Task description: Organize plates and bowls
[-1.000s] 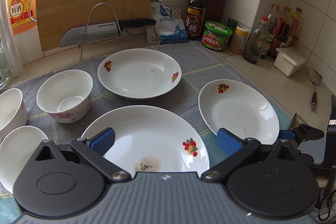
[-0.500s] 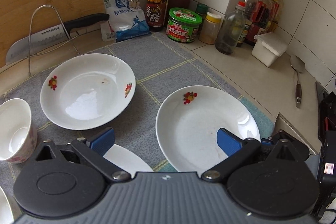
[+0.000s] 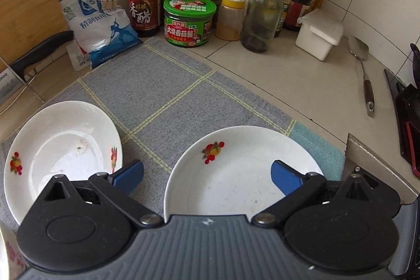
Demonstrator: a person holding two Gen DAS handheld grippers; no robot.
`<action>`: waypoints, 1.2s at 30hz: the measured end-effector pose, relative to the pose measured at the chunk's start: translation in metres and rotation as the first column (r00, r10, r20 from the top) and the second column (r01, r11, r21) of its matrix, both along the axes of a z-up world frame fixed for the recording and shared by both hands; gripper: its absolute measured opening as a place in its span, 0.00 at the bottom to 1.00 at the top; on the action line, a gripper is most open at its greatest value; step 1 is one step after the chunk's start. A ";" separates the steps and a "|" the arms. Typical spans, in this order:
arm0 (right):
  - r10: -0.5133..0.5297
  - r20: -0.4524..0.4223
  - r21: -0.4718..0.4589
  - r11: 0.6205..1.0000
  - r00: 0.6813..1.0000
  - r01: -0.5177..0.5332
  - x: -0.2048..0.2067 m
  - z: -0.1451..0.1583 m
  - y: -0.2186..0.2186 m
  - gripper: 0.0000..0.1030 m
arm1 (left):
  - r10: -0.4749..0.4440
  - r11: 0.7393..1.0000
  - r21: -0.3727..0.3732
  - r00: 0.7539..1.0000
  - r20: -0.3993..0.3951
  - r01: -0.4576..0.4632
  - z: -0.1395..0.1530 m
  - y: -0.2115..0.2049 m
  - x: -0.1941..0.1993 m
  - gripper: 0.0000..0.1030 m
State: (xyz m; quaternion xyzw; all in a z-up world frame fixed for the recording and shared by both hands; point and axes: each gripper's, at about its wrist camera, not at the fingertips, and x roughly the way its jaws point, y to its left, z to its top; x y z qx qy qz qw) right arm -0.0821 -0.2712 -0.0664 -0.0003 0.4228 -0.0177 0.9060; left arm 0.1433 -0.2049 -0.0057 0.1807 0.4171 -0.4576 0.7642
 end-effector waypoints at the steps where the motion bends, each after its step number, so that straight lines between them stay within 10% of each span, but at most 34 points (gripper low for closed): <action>1: 0.001 0.002 0.001 1.000 1.000 -0.001 -0.001 0.000 0.000 1.00 | -0.014 1.000 0.012 1.000 -0.012 0.014 -0.003 -0.005 0.002 0.99; 13: 0.035 0.015 0.007 0.999 0.999 -0.035 -0.001 -0.001 -0.003 1.00 | -0.146 0.979 0.126 0.981 -0.128 0.162 -0.033 -0.040 0.019 0.97; 20: 0.047 0.011 0.008 0.999 0.999 -0.047 0.001 -0.001 -0.003 1.00 | -0.184 0.963 0.164 0.967 -0.176 0.213 -0.041 -0.049 0.028 0.76; 36: 0.049 -0.058 0.016 0.999 0.997 -0.048 0.012 0.002 -0.005 1.00 | -0.215 0.954 0.164 0.954 -0.210 0.252 -0.042 -0.052 0.033 0.75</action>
